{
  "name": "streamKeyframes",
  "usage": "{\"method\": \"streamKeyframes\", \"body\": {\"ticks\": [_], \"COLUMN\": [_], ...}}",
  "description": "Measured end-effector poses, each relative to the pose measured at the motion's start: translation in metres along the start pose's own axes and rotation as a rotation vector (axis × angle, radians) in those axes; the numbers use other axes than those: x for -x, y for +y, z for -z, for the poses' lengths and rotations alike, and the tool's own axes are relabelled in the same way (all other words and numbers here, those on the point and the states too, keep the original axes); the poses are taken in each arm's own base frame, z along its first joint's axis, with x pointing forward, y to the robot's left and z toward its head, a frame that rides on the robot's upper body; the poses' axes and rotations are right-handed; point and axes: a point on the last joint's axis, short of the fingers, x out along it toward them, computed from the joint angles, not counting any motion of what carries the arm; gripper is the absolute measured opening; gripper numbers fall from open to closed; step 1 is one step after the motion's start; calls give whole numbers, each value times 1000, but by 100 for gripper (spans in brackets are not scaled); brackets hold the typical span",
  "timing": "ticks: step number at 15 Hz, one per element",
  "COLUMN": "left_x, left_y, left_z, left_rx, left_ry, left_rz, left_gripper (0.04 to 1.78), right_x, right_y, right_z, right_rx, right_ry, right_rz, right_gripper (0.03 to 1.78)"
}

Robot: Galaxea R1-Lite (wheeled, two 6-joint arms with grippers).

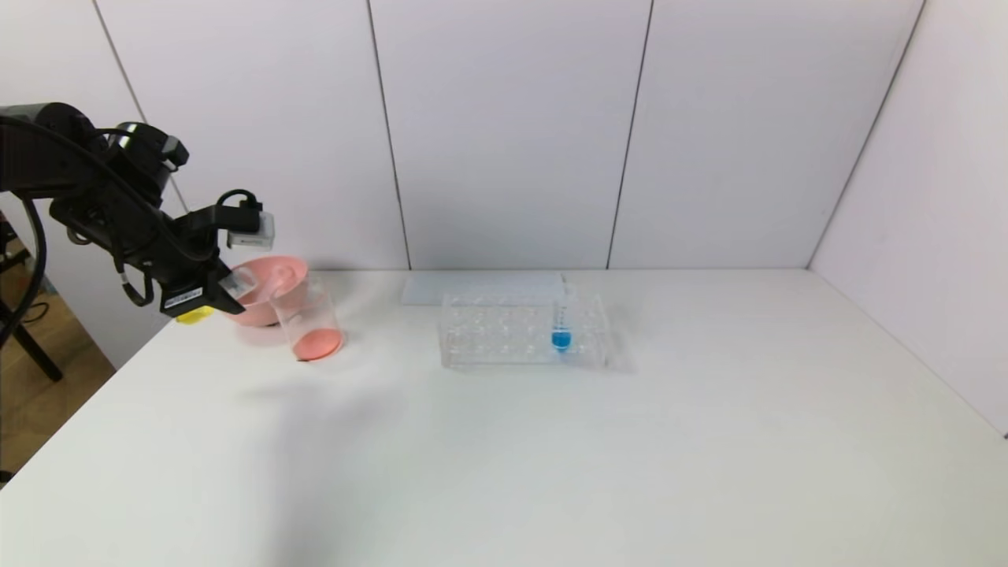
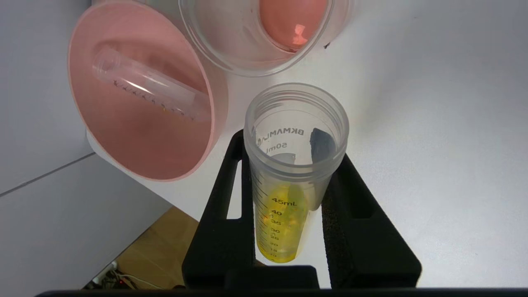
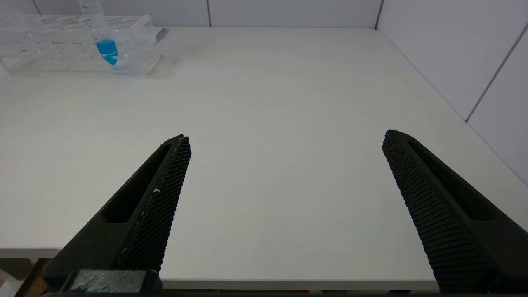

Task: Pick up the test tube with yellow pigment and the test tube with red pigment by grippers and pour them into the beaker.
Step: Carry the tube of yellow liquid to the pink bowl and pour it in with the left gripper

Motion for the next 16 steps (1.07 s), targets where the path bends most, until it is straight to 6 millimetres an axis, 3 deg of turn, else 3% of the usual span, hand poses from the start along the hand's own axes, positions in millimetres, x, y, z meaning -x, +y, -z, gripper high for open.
{"method": "streamKeyframes", "body": {"ticks": [16], "left_x": [-16], "left_y": [-1], "left_z": [-13], "left_rx": [-36], "left_ry": [100], "left_rz": [-26], "left_gripper": [47], "right_x": [0], "right_y": [0], "right_z": [0], "right_rx": [0], "right_ry": [0], "right_rz": [0], "right_gripper": [170]}}
